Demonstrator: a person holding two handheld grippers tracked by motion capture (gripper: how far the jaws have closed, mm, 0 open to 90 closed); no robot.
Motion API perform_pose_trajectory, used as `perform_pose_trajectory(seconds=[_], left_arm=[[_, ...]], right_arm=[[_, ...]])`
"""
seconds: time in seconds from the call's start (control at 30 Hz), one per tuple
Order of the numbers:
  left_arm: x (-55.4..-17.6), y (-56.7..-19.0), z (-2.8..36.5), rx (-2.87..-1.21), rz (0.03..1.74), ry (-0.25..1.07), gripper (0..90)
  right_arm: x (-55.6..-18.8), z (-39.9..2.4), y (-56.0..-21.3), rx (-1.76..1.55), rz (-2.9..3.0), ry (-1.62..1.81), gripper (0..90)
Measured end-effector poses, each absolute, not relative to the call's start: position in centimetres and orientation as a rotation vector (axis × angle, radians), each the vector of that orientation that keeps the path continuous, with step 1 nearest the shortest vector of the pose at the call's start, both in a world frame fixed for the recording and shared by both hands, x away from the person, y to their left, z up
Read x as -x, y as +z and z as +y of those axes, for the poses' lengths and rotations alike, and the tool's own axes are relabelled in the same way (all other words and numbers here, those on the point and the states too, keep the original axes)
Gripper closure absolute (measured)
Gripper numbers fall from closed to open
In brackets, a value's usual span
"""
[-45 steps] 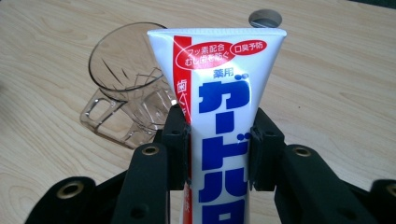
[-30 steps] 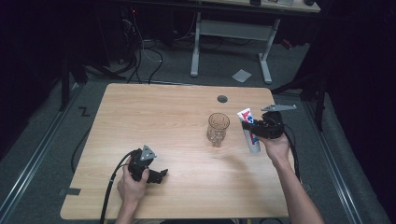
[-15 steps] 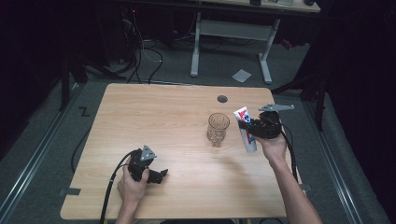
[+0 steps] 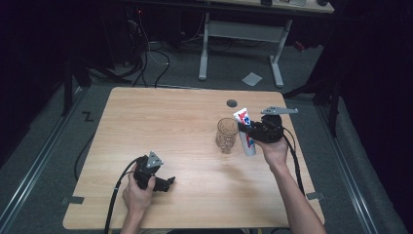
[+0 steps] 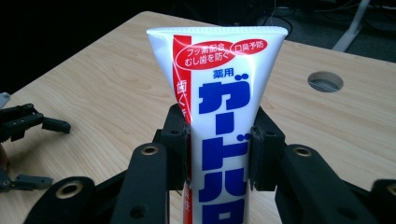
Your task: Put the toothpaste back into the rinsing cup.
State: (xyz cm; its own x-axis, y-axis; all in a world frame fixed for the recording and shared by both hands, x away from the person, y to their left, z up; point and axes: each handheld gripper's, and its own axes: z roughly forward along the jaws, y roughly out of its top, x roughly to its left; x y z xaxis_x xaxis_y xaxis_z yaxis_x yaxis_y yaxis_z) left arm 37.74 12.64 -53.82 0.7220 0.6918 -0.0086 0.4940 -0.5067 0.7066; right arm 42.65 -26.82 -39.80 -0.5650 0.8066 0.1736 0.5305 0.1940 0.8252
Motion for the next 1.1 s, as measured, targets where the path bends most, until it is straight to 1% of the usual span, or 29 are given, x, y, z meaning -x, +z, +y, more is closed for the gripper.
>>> perform_pose_trajectory(seconds=[0.23, 0.57, 1.1], left_arm=[[-37.7, -53.8, 12.6, -2.213, 0.893, 0.358, 0.7], [-37.7, -53.8, 12.6, -2.213, 0.893, 0.358, 0.7], [-37.8, -53.8, 12.7, -2.216, 0.89, 0.359, 0.7]], right_arm=[[-42.9, -26.2, -39.5, -1.246, 2.162, 1.352, 65.3], [-43.2, -26.3, -38.6, -1.233, 2.161, 1.322, 65.0], [-45.3, -25.1, -37.3, -1.211, 2.136, 1.334, 65.0]])
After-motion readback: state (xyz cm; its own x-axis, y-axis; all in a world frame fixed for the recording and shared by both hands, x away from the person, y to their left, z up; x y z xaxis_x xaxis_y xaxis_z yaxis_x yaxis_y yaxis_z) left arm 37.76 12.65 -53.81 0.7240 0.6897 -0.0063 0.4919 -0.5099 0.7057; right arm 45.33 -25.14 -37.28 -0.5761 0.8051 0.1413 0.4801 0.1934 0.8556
